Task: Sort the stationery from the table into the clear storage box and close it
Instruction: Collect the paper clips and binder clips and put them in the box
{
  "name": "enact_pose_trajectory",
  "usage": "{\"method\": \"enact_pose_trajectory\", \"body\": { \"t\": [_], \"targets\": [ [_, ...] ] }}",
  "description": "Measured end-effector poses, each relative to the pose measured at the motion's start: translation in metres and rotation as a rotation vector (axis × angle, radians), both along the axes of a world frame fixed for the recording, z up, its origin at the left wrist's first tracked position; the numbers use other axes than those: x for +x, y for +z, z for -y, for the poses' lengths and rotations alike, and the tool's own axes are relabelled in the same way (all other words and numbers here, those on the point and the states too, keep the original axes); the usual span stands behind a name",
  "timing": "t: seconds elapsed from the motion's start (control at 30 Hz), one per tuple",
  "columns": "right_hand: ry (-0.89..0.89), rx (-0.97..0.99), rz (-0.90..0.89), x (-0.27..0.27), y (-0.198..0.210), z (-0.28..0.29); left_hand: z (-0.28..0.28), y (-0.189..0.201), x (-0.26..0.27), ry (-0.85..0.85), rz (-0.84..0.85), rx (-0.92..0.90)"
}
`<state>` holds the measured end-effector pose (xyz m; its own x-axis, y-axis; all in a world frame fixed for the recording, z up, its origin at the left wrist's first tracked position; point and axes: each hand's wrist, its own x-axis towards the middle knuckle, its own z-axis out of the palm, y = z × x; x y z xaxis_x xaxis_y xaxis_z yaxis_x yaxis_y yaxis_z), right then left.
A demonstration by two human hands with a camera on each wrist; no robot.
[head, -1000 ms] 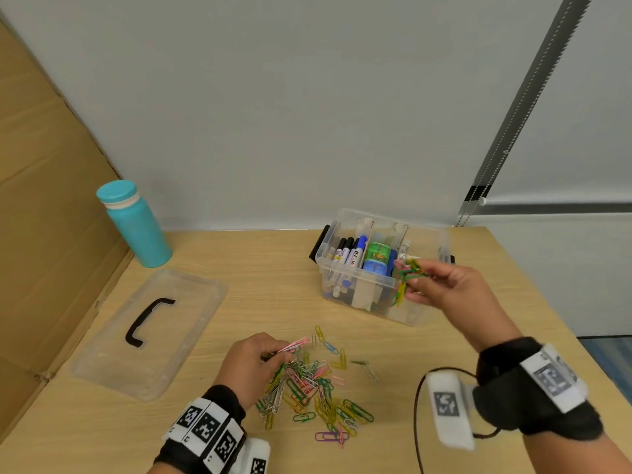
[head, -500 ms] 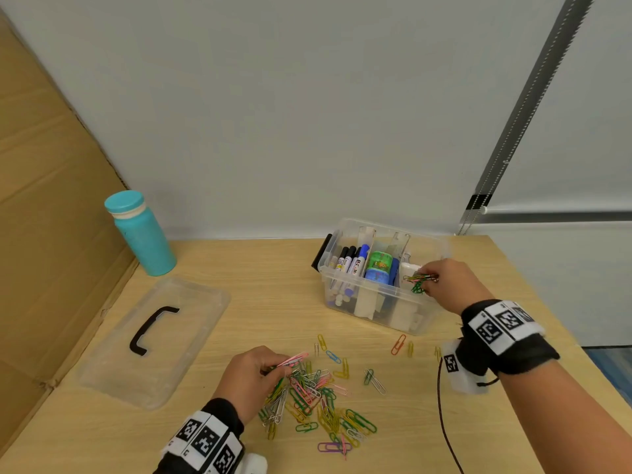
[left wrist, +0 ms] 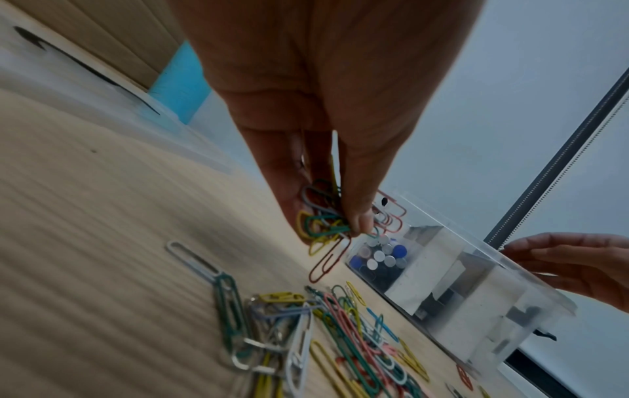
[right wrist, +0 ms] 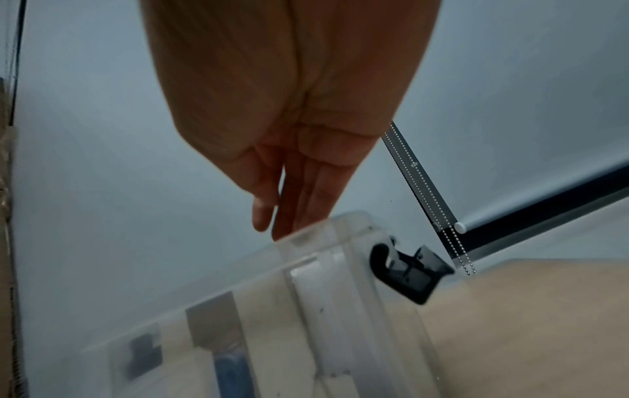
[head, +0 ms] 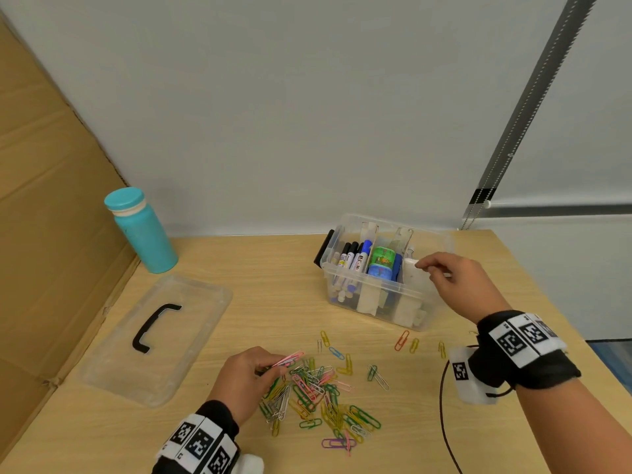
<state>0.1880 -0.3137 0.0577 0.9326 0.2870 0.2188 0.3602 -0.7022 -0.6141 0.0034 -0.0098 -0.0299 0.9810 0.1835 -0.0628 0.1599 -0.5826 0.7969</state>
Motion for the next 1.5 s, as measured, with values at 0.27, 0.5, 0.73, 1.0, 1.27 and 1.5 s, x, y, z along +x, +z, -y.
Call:
{"method": "enact_pose_trajectory", "body": {
  "t": [0.27,0.5,0.73,1.0,1.27,1.5],
  "targets": [
    [-0.3,-0.24,-0.118,-0.002,-0.026,-0.007,-0.003,0.0,0.0,0.012,0.019,-0.018],
    [-0.228,-0.232,-0.08,-0.009,-0.033,-0.035,-0.009,-0.002,-0.002,0.038,0.03,-0.056],
    [-0.081,-0.199,-0.046,-0.013,-0.036,-0.069,-0.006,0.003,-0.003,0.03,0.043,-0.09],
    [0.064,-0.172,-0.026,-0.023,-0.042,-0.083,0.014,0.047,0.01,-0.073,0.108,-0.066],
    [-0.035,0.169,0.058,-0.047,-0.059,-0.044,0.079,0.117,0.108,-0.225,0.242,0.347],
    [-0.127,-0.031,-0.174,-0.066,-0.096,0.012,0.109,0.098,0.164,-0.328,-0.177,0.68]
  ]
}}
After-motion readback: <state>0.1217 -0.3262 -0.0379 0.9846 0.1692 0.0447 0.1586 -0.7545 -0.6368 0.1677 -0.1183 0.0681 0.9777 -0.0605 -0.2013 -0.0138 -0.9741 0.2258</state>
